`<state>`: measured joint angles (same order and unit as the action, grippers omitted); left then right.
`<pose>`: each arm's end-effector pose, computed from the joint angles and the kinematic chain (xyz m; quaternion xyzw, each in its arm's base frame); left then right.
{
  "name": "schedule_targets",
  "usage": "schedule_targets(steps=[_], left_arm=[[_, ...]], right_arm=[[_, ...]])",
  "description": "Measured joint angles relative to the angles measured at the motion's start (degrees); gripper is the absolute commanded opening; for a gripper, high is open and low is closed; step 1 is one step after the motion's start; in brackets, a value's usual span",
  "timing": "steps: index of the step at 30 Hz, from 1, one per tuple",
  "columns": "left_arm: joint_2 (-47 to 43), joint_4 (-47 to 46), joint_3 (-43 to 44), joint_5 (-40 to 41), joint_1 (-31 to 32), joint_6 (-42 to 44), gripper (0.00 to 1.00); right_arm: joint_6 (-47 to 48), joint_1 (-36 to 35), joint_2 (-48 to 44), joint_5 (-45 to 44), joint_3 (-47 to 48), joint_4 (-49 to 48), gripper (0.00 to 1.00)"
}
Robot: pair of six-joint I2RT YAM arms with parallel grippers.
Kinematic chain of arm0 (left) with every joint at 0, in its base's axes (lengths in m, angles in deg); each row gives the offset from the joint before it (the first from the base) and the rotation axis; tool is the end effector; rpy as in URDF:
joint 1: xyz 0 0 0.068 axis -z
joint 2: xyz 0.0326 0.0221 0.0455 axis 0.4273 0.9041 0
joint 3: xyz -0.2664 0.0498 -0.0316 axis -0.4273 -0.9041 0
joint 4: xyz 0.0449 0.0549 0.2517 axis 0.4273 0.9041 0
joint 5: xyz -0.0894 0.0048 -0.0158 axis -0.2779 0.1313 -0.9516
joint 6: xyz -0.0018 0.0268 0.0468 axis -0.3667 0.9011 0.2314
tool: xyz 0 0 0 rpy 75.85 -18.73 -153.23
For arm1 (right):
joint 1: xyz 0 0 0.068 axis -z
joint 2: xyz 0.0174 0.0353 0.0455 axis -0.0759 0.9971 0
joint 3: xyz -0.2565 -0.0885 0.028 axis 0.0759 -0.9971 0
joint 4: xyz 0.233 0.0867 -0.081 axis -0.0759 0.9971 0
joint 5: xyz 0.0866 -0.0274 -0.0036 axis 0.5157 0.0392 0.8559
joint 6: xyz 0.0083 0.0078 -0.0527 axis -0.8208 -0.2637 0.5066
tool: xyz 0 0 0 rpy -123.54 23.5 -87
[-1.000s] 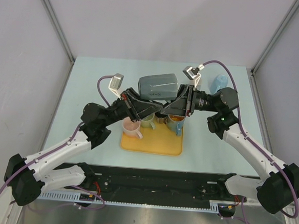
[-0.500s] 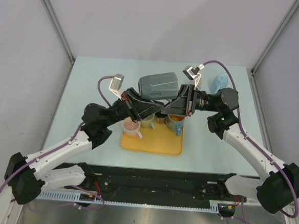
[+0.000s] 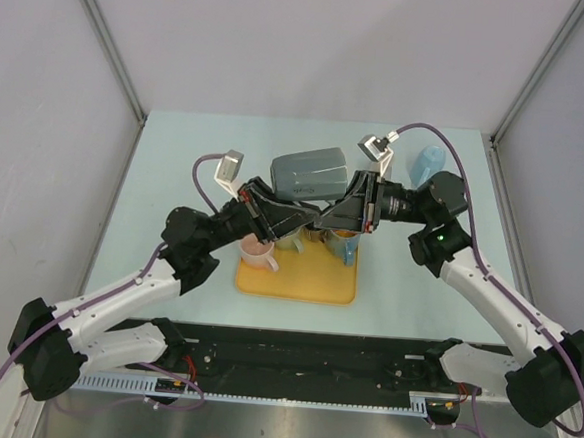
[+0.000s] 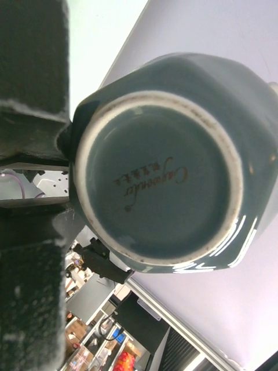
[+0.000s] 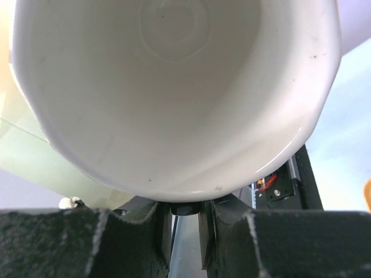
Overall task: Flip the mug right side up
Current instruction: Turn over the cup at the center of the board, then place the cup on the tray.
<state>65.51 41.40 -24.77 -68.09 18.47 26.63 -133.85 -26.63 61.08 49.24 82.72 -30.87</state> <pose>0.1517 -0.1676 0.3741 0.1491 0.5021 -0.7203 0.4547 0.2023 0.1577 0.4029 -0.2602 0.5860 0.7191 0.2679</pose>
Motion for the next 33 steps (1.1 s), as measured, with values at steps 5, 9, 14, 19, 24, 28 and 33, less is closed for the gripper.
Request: schedule_targets(steps=[5,9,14,19,24,28,33], left_arm=[[-0.2,0.0,-1.9,-0.3,0.0,-0.5,0.15],[-0.2,0.4,-2.7,-0.4,0.0,-0.9,0.31],[-0.3,1.0,-3.8,-0.1,0.0,-0.8,0.42],[-1.3,2.2,-5.7,0.0,-0.2,-0.2,0.45],[-1.7,3.5,-6.7,-0.9,-0.6,0.2,0.47],[-3.1,4.1,-8.4,-2.3,-1.2,0.1,0.48],[-5.7,3.5,-9.8,-4.7,-1.2,0.0,0.48]], right_arm=[[8.4,-0.4,-2.9,-2.4,0.0,10.8,0.0],[13.2,-0.8,-4.4,-4.1,0.0,16.2,0.0],[16.5,-1.0,-5.2,-6.5,-0.1,21.2,0.0],[17.3,-1.1,-5.3,-7.4,-0.2,24.8,0.0],[18.3,-1.1,-5.5,-9.6,-0.2,27.3,0.0],[19.5,-0.9,-6.4,-12.0,-0.2,29.7,0.0],[21.0,0.4,-7.3,-16.1,-0.3,32.1,0.0]])
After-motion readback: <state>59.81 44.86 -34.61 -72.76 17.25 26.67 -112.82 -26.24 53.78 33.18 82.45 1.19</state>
